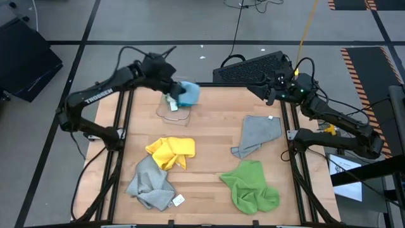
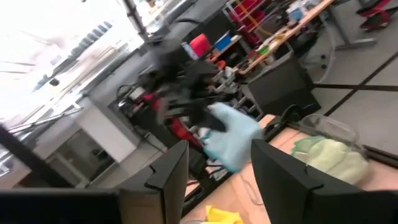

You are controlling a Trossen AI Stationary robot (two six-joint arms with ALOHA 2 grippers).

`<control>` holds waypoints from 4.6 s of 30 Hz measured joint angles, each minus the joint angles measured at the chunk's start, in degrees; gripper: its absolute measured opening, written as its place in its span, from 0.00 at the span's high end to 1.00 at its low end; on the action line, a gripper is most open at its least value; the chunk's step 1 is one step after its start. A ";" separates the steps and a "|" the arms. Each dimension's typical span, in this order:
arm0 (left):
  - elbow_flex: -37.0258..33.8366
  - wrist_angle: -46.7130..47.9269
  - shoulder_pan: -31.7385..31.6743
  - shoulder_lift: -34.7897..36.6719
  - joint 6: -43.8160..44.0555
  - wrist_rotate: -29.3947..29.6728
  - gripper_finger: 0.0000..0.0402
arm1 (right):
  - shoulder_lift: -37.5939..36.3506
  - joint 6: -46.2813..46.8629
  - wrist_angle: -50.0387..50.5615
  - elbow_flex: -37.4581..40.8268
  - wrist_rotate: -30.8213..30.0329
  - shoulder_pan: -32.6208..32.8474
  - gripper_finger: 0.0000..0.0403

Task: Fold microfiber towels
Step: Put the blue microfiber cloth into the transparent bin

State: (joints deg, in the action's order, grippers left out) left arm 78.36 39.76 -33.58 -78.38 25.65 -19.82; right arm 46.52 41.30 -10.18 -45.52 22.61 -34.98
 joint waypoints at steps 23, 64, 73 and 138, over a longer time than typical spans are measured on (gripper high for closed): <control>-23.63 -13.57 -14.29 -8.65 4.13 -22.19 0.93 | 0.42 -2.45 3.02 0.00 4.66 0.40 0.59; -32.18 -16.60 -15.96 -4.29 4.48 -15.46 0.40 | 3.80 -1.54 1.45 0.00 10.76 -2.23 0.59; -21.53 0.31 -16.33 -3.25 -2.31 -15.48 0.51 | 3.80 -1.46 1.46 0.00 10.79 -2.20 0.59; -4.10 20.42 -6.41 -13.64 -48.01 -11.12 0.93 | 3.78 -4.46 1.84 0.00 15.00 -2.19 0.59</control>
State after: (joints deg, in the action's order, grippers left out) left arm 74.27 60.19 -39.99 -92.02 -22.36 -30.94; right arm 50.30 36.84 -8.34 -45.52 37.60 -37.17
